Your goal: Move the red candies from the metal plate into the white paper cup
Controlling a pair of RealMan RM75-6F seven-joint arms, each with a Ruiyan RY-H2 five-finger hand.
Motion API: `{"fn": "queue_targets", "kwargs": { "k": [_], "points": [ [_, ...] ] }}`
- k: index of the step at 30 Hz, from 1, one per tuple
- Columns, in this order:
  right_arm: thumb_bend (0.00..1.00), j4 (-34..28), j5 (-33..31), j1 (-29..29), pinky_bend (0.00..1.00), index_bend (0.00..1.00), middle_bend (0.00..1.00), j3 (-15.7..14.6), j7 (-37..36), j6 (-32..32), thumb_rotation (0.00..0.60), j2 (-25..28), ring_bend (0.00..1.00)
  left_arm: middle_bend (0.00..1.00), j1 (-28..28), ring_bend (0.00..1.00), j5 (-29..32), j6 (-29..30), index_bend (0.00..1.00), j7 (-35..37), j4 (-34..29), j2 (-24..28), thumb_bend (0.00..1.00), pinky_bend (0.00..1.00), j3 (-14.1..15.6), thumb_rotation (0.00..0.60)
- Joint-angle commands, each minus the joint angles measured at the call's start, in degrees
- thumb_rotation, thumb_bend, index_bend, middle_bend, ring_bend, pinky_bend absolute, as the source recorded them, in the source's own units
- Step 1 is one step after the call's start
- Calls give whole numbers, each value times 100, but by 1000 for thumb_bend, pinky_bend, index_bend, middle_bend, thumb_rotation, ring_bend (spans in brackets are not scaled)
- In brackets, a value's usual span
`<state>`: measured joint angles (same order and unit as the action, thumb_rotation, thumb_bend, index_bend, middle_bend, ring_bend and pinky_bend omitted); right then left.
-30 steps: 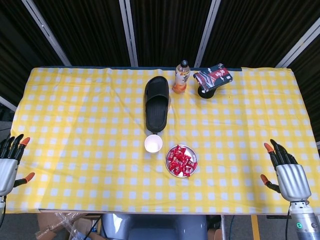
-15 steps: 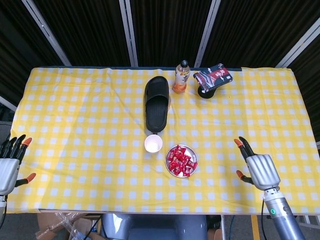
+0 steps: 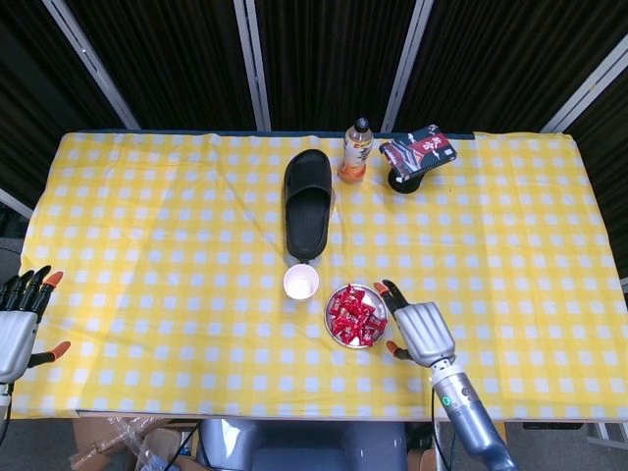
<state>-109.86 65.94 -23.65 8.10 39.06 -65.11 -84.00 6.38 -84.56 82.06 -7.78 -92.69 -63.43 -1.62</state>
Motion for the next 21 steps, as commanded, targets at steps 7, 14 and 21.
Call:
{"fn": "queue_targets", "kwargs": {
  "k": [7,14,21],
  "points": [
    [299,191,-801,-446,770,3,116,108,479,26,600,-685,623,0,20,0,21,-59,0,121,-20,55,33,0,8,600],
    [299,266,-1055,-633,770,66,124,149,435,43,600,-854,623,0,27,0,57,-89,0,154,-32,64,33,0,3,600],
    [299,412,-1315,-824,770,83,130,125,430,83,600,-1027,623,0,29,0,94,-98,0,143,-47,65,34,0,-5,600]
  ]
}}
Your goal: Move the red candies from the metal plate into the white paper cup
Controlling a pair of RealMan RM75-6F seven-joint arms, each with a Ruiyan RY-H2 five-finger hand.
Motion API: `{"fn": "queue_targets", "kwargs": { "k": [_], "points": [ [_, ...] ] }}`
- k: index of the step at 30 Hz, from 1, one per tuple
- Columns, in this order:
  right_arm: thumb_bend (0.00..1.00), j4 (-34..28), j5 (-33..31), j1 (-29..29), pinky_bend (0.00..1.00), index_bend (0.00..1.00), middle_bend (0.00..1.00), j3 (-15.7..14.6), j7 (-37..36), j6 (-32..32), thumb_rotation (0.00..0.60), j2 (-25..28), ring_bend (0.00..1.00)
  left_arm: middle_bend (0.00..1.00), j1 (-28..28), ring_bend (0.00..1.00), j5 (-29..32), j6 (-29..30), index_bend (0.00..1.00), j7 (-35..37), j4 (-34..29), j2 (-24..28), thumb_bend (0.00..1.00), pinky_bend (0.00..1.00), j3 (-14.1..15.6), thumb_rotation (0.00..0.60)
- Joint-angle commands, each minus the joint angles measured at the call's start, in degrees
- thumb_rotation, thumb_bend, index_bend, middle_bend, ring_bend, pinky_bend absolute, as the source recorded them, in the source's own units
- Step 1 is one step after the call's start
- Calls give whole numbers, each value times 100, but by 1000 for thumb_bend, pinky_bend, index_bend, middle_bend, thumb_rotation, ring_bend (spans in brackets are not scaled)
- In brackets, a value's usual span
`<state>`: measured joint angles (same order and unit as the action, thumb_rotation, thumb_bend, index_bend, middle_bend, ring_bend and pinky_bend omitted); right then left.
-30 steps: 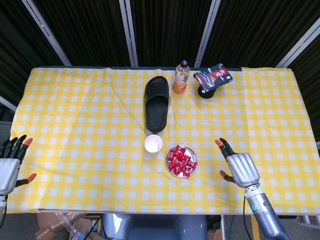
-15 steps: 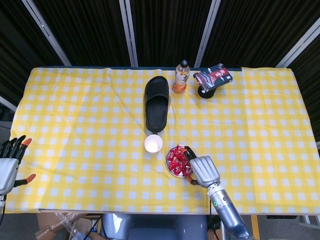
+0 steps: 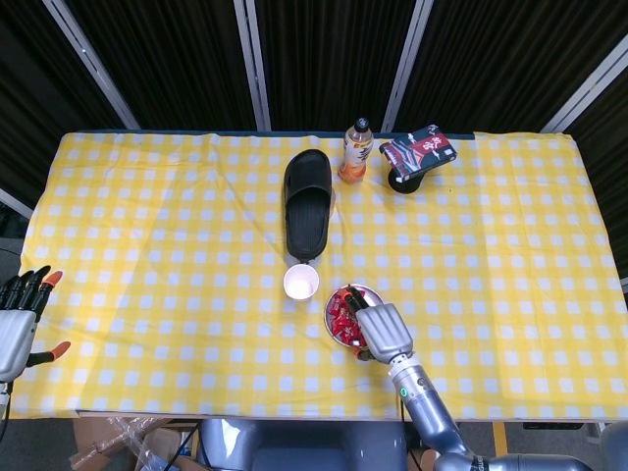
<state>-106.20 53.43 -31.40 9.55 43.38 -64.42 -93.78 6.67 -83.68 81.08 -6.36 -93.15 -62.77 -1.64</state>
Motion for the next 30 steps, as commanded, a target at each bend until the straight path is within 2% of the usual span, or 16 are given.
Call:
{"fn": "queue_targets", "kwargs": {
  "k": [1,7,19,22,30],
  "points": [
    [299,69,-90,-71,770,93,135,-33,-9,22,600,-74,623,0,0,0,15,-4,0,2,-2,-1,34,0,-4,600],
    [299,237,-160,-181,770,165,165,-78,-78,13,600,-217,623,0,3,0,40,-14,0,3,-11,1,34,0,-10,600],
    [299,637,-422,-394,770,185,180,-72,-177,68,600,-420,623,0,9,0,88,-46,0,74,-34,20,34,0,-19,600],
    [303,708,-450,-425,770,238,219,-88,-207,66,600,-446,623,0,11,0,98,-54,0,86,-35,24,34,0,-21,600],
    [324,782,-465,-470,770,291,286,-136,-290,44,600,-467,623,0,13,0,112,-60,0,90,-48,25,34,0,-21,600]
  ]
}}
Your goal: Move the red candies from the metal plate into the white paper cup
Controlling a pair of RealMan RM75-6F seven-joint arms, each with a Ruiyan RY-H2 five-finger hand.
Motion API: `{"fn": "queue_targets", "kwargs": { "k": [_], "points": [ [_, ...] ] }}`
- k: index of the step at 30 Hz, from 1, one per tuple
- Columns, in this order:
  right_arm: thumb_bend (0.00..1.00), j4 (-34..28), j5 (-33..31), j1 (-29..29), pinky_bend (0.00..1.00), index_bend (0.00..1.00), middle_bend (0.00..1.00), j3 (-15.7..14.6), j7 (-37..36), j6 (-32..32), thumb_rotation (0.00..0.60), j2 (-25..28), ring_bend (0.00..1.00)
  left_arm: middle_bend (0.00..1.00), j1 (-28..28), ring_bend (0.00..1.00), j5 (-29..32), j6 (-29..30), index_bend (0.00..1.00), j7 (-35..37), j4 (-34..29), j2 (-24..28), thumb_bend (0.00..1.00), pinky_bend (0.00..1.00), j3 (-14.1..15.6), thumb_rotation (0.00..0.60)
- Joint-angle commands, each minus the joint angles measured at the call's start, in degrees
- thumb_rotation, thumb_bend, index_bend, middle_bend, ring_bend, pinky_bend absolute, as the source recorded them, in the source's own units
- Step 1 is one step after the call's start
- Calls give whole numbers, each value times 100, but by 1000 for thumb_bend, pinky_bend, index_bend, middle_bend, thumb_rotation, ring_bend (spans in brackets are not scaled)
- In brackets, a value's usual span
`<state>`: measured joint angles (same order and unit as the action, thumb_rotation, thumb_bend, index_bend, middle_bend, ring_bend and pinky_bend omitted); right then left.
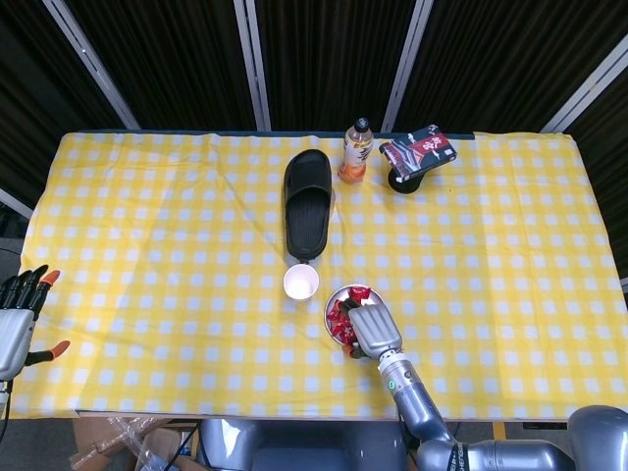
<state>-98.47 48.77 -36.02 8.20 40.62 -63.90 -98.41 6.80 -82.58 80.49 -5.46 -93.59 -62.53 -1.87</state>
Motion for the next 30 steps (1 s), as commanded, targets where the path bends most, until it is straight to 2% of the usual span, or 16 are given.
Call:
{"fn": "queue_targets", "kwargs": {
  "k": [1,8,16,30],
  "points": [
    [327,14,1,-14,770,292,290,-2,-24,-14,600,-5,623,0,1,0,4,-4,0,-3,-5,2,34,0,1,600],
    [368,107,-35,-60,770,297,298,-24,-59,-12,600,-6,623,0,0,0,21,-13,0,-10,-19,6,34,0,3,600],
    [542,223,-89,-112,770,399,422,-28,-140,38,600,-10,643,0,7,0,28,-33,0,1,-32,14,34,0,7,600],
    [594,314,-54,-148,770,596,566,-97,-271,50,600,-76,715,0,6,0,17,-23,0,32,-35,23,34,0,8,600]
  ]
}}
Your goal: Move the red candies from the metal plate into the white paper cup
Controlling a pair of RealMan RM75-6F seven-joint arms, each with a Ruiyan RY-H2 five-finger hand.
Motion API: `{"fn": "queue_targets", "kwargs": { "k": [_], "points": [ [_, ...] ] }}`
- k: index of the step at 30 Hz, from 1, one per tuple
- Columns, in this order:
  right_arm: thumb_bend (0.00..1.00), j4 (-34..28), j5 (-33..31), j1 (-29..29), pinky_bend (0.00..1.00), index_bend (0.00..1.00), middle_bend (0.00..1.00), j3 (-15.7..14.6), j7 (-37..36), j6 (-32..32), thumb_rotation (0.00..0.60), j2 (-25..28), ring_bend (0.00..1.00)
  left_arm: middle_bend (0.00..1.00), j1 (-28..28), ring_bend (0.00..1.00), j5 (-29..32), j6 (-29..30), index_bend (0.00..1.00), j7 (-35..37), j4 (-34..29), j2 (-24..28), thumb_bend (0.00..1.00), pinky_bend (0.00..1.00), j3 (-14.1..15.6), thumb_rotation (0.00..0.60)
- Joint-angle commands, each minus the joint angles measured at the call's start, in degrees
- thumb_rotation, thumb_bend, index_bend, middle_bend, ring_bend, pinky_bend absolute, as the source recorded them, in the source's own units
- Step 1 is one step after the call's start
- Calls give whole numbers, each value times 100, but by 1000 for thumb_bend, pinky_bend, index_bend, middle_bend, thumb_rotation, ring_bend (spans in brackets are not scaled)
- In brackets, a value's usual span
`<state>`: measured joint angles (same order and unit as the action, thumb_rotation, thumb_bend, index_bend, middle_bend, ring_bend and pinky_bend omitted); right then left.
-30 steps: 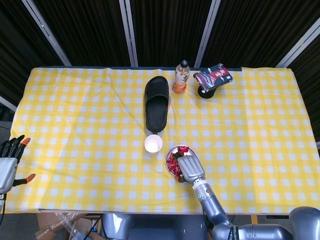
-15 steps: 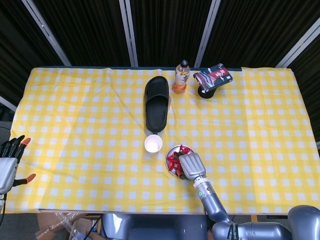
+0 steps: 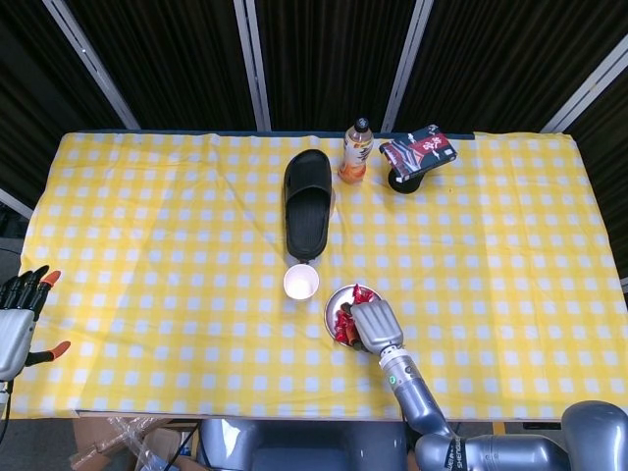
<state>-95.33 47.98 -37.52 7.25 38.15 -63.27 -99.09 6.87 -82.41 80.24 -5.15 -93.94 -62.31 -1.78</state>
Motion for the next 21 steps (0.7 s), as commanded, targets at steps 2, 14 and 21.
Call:
{"fn": "queue_targets", "kwargs": {
  "k": [2,14,21],
  "points": [
    [602,3,102,8,770,618,573,8,-97,-35,600,-19,722,0,-1,0,-6,5,0,7,0,1,34,0,1,600],
    [616,-110,654,47,770,657,589,120,-543,-161,600,68,739,0,2,0,3,1,0,6,-5,1,34,0,-2,600],
    [616,-441,692,9,770,660,592,251,-445,-267,600,258,742,0,4,0,17,-7,0,1,-17,5,34,0,-3,600]
  ]
}}
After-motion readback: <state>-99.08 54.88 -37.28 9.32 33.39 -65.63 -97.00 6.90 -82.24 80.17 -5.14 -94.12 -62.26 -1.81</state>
